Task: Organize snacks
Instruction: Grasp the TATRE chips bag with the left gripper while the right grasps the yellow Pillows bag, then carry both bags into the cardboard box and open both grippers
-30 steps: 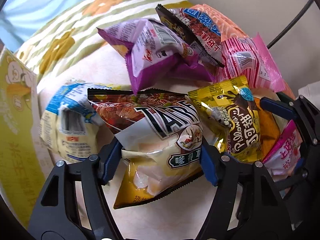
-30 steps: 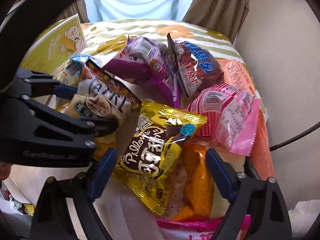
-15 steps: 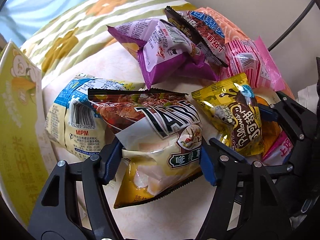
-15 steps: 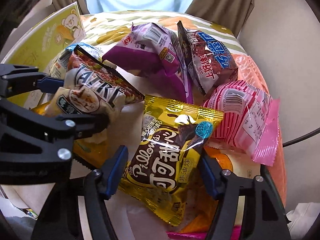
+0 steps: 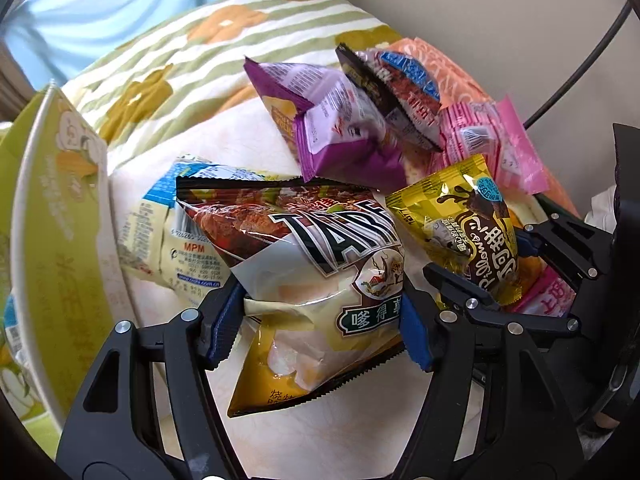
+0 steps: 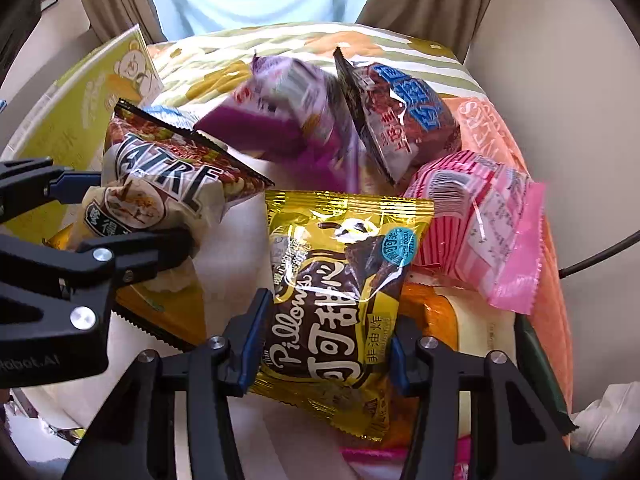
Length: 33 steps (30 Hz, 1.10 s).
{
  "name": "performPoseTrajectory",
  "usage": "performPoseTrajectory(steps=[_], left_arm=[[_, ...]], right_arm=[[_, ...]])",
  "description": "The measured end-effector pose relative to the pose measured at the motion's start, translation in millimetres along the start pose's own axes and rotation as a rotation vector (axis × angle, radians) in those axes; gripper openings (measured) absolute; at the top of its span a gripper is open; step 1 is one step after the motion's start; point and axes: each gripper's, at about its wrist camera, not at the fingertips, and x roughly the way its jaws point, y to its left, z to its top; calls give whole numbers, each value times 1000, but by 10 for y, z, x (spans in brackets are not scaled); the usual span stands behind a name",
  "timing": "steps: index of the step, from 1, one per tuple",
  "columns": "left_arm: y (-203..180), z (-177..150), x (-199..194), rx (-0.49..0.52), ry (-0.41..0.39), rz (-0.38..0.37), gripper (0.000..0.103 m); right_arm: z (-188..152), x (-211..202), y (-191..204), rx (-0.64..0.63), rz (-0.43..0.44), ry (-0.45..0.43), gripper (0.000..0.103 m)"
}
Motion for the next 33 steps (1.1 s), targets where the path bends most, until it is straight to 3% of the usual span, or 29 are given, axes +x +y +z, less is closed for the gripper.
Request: performPoseTrajectory(steps=[8,25,33], left_arm=[[-94,-130,-329,-54,-38,12,64],[-409,-422,-1335,-101,-239,106,64],[-115,-446,-1796,-184,-320,156,64]], right_arm=[[36,-316,-53,-13,33,-51,47],[-72,-1136,-105,-94,40,-259,47],[108,-1467,100,-168,109,-322,47]])
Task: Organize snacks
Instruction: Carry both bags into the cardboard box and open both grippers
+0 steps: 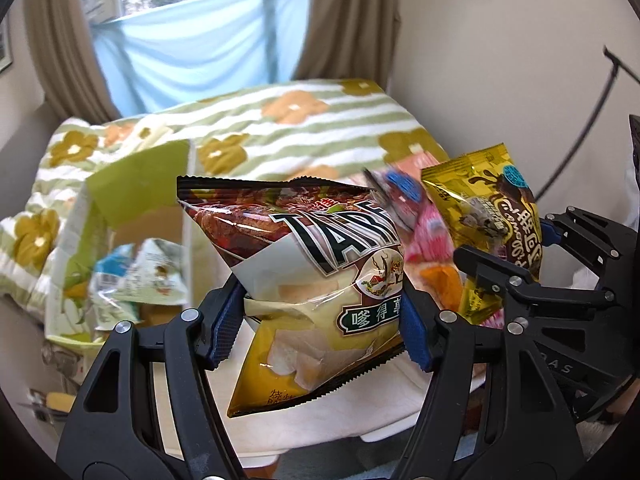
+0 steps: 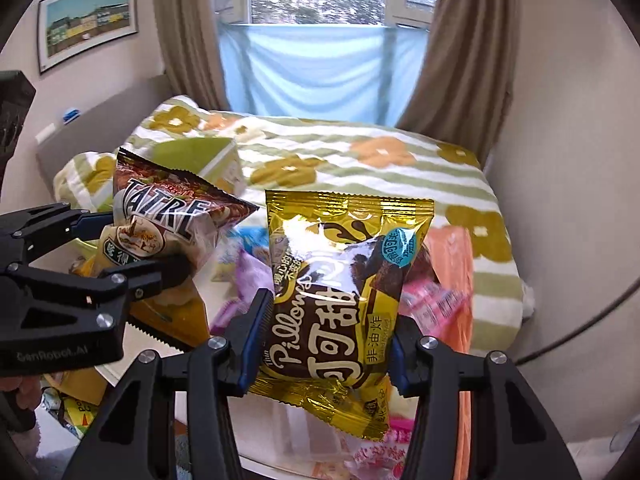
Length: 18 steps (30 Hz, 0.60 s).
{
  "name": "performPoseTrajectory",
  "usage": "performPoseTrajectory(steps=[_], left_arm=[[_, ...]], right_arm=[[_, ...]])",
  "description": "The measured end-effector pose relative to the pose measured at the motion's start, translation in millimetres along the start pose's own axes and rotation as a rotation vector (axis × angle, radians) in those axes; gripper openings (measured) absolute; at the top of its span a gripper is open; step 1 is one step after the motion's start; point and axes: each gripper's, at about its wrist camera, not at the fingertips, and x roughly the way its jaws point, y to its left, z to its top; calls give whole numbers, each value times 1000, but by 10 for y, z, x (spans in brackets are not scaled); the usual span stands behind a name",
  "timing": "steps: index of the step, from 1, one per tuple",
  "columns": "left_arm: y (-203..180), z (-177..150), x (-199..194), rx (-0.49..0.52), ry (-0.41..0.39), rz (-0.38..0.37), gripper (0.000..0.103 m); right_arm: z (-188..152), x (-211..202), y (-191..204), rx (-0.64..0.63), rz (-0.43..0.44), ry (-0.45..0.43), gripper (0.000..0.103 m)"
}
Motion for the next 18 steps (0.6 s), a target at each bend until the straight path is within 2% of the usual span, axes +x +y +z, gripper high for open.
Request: performPoseTrajectory(steps=[5,8,13,18], left_arm=[[484,184,-140,-46,-42,45,64],[904,287,-195,-71,-64,76,64],[1632,455,-126,-120,-54,112,64],[2357,584,89,-155,-24,139,64]], right_arm=[[362,17,294,-54,55,-36,47],[621,107,556,-87,90,-58,47],[1036,397,1077,-127,131,-74,47],[1365,825,1549,-108,163,-44,47]])
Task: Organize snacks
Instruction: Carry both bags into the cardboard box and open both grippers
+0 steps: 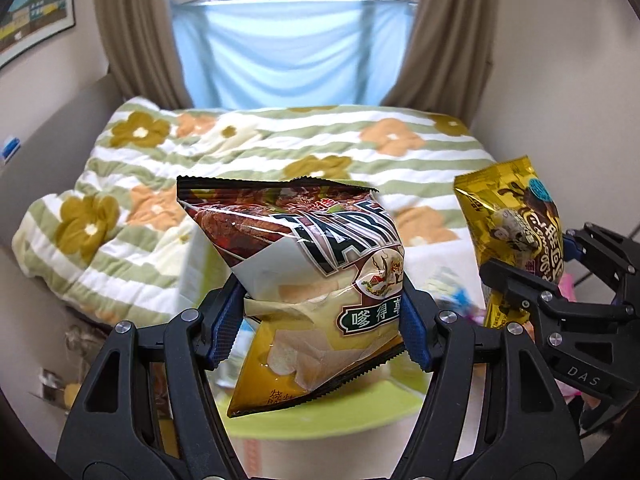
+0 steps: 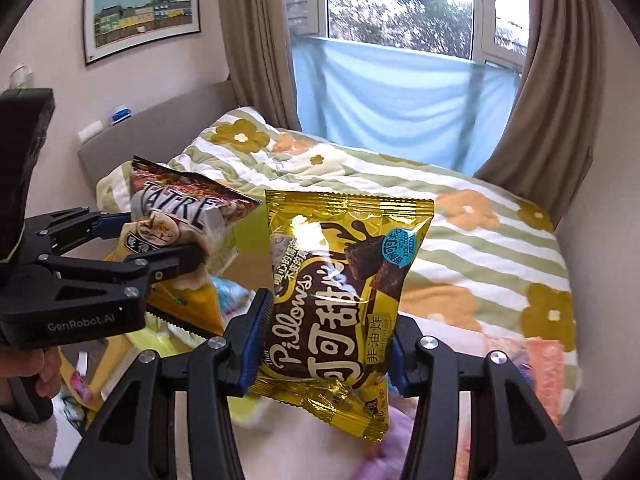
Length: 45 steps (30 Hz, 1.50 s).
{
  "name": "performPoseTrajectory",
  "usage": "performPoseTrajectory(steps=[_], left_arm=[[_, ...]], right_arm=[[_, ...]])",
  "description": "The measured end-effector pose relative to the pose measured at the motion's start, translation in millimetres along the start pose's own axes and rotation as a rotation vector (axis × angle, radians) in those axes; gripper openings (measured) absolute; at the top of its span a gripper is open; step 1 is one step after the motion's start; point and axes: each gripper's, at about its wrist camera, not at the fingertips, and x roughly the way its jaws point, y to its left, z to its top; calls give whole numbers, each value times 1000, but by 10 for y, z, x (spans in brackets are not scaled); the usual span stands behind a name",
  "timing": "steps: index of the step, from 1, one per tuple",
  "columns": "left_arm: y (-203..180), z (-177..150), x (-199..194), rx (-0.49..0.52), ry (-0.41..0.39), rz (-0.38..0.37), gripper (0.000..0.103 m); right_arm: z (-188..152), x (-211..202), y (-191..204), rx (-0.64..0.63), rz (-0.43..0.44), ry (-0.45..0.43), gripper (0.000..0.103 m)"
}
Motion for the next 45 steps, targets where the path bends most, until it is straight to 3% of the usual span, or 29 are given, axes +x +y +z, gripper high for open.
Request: performPoseTrajectory(steps=[5,12,14,16,18,23,28,31,38,39,41,42,43,45], left_arm=[[538,174,444,-7,70,-24,65],[867,279,1042,28,162,-104,67],[911,293,1194,36,184,-120,72],[920,294,1317,57,200,-103,96],[900,274,1381,80,201,-85,103],[1009,174,1409,56,212,-72,102],[1095,7,1252,49,203,-18,102],[1145,-46,1165,16,197,-24,102],[1225,-109,1075,-30,194,-11,102],[1234,-109,1060,-35,192,-12,102],[1243,-111,1034,-40,191,-9,102],[1248,-121,1021,-41,192,-6,102],[1246,-129,1014,-43,197,-8,102],[1247,-164,1011,-58,206,-25,102]], right_arm=[[244,512,195,48,14,60,47],[368,971,303,115,-24,130,47],[379,1059,292,130,-40,147,47],[370,1148,283,149,-55,171,47],[383,1209,293,159,-63,188,47],[354,1350,237,172,-87,239,47],[308,1418,195,193,-63,256,47],[313,1494,177,195,-48,272,47],[422,1661,159,200,-21,261,48],[435,1670,160,201,-23,254,52],[459,1662,157,208,-15,231,73],[469,1645,149,218,-9,218,91],[472,1623,140,228,0,208,97],[448,1567,136,242,15,194,97]])
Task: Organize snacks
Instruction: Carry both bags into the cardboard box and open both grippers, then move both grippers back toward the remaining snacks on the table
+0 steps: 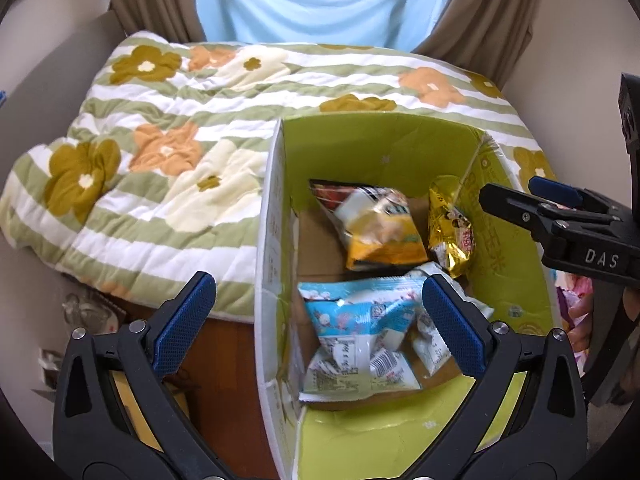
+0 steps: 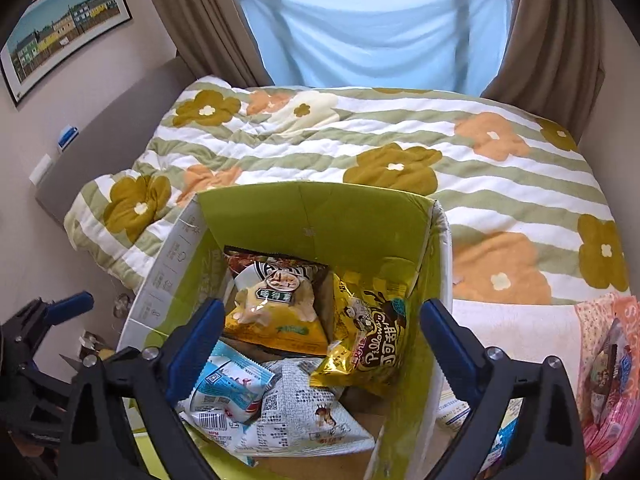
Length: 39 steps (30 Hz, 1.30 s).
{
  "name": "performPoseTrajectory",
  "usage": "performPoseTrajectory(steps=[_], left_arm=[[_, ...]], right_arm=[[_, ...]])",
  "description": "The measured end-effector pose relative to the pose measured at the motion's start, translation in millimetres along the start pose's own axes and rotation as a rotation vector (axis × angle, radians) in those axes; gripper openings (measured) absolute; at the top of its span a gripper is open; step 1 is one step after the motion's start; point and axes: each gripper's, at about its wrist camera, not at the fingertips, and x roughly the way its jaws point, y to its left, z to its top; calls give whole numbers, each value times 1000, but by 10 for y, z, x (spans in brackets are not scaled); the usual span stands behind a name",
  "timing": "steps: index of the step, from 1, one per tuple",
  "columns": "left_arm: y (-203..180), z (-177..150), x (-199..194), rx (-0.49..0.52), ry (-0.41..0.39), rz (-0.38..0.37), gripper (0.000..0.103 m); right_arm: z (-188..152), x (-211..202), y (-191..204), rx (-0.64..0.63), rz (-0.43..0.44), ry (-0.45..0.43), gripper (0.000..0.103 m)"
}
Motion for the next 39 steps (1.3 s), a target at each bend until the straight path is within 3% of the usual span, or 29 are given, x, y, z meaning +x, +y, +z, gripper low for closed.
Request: performPoseTrajectory(steps=[13,20,31,39], left_arm=[[-179,-125,-209,31,-18,-35,102],[-428,-174,-324,59,-38,-128,102],[-1504,-478,-645,209,-50,-236,102],[-2465,-1034,-857,198,-30,-245,102]], right_arm=[[-249,-329,22,-10,-12,7,97],[-409,-680,-73,22,-85,-19,97],[-966,-1560,-643,129,-168,-92,97],[-1609,-2220,-1316,142,-190,-106,97]])
